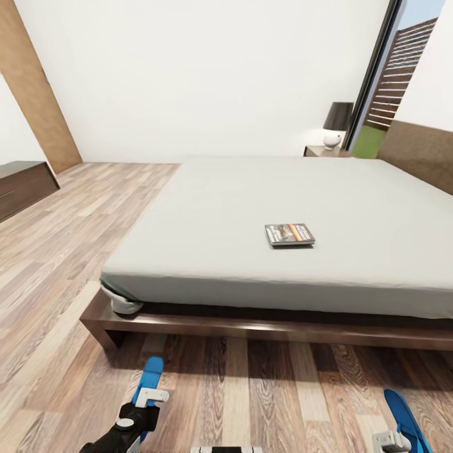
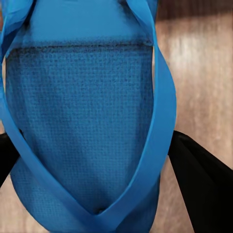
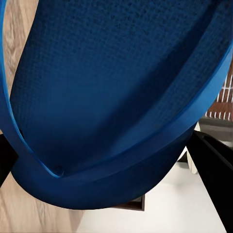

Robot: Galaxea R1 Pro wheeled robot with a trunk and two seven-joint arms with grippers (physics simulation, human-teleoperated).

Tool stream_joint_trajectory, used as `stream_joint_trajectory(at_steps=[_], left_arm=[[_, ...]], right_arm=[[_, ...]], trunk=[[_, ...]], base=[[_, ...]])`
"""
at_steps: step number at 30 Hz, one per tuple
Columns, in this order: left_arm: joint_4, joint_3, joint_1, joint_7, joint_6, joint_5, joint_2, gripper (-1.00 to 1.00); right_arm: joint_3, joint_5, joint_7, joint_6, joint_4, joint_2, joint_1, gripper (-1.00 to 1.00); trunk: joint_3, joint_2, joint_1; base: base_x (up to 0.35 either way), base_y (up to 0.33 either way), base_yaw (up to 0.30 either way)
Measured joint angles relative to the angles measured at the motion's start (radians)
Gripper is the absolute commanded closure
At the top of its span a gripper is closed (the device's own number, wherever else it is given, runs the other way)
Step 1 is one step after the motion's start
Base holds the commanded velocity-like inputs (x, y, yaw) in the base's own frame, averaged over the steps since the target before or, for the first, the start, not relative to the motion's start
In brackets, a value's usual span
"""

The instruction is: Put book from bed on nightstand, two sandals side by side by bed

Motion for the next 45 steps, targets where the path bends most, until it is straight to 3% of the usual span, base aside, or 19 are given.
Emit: stream_joint_trajectory(at_steps=[9, 17, 29, 36, 42, 45], left_arm=[[-0.001, -0.006, -0.003, 0.002, -0.033, -0.002, 0.002, 1.00], [-0.002, -0.006, -0.010, 0.002, -0.037, -0.005, 0.007, 1.00], [-0.002, -0.007, -0.017, 0.002, -0.038, -0.004, 0.016, 1.00], [-0.003, -0.008, -0.017, 0.002, -0.038, -0.004, 0.017, 1.00], [-0.005, -0.007, -0.018, 0.002, -0.038, -0.004, 0.017, 1.00], [-0.010, -0.008, -0.020, 0.002, -0.038, -0.004, 0.017, 1.00]], right_arm=[[0.001, 0.001, 0.012, -0.002, -0.006, 0.000, -0.001, 1.00], [0.022, 0.003, 0.050, 0.001, -0.008, -0.001, -0.011, 1.00], [0.068, 0.003, 0.114, 0.024, -0.002, 0.002, -0.096, 1.00], [0.074, 0.002, 0.118, 0.048, -0.001, 0.002, -0.125, 1.00], [0.075, 0.001, 0.119, 0.051, 0.000, 0.001, -0.133, 1.00], [0.075, 0.002, 0.119, 0.051, 0.000, 0.000, -0.134, 1.00]], trunk=[[-0.035, -0.002, 0.004], [-0.035, -0.002, 0.004], [-0.035, -0.002, 0.004], [-0.062, -0.004, 0.007], [-0.062, -0.004, 0.007], [-0.074, -0.004, 0.009]], base=[[0.000, 0.000, 0.000], [0.000, 0.000, 0.000], [0.000, 0.000, 0.000], [0.000, 0.000, 0.000], [0.000, 0.000, 0.000], [0.000, 0.000, 0.000]])
